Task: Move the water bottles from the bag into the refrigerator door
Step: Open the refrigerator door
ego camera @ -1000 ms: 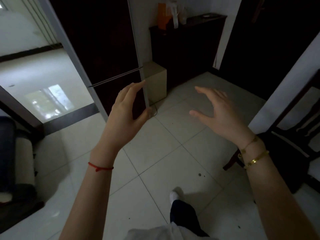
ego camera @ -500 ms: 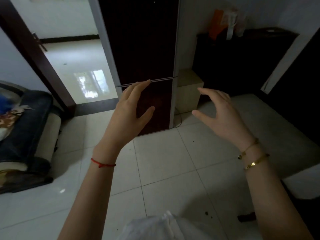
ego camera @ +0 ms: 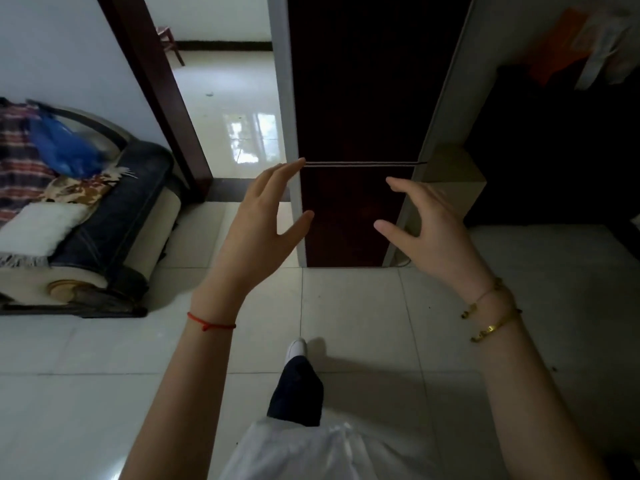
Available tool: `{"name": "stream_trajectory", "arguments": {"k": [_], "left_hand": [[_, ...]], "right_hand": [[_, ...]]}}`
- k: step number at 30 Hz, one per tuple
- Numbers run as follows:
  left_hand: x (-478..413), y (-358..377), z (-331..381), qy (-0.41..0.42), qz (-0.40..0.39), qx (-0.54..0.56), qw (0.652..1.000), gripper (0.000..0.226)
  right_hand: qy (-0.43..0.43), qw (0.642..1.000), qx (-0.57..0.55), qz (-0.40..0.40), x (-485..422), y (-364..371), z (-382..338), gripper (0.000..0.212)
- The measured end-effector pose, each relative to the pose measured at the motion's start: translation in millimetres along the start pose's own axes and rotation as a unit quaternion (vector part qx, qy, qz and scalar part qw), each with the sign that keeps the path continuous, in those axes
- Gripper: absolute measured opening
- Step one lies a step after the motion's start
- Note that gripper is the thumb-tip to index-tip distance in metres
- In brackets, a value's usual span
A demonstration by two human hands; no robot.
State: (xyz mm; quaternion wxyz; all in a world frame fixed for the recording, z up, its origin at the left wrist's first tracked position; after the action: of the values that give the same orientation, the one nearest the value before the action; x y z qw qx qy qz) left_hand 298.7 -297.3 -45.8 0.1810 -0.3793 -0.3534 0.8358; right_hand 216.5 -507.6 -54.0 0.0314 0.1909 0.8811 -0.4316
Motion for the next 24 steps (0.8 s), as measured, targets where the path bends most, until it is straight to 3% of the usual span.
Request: {"name": "stream_trajectory", "arguments": {"k": [11,24], "left_hand": [[-103,2,-116,-0.015,0.007,-0.002,1.000,0.064],[-255,-4,-252,0.007,0.020,0.041,0.999,0.069]], "right_hand": [[-0.017,1.000,-0.002,-0.013,-153,62,-18,0.061],[-0.040,0.998,0.001,0.056,-336,114,-65,0.057]]}}
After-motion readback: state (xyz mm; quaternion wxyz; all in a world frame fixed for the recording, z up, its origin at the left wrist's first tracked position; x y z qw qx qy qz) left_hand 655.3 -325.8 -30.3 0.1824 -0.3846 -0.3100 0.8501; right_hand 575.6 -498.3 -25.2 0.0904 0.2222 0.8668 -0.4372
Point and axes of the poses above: each hand's wrist, its own x-axis away from the middle knuckle, its own y-axis out of the palm, z = x × y, the point moved 6 cm from there along -x, towards the middle knuckle, and after that the axes turned 7 degrees about y, right-handed, at the moved point
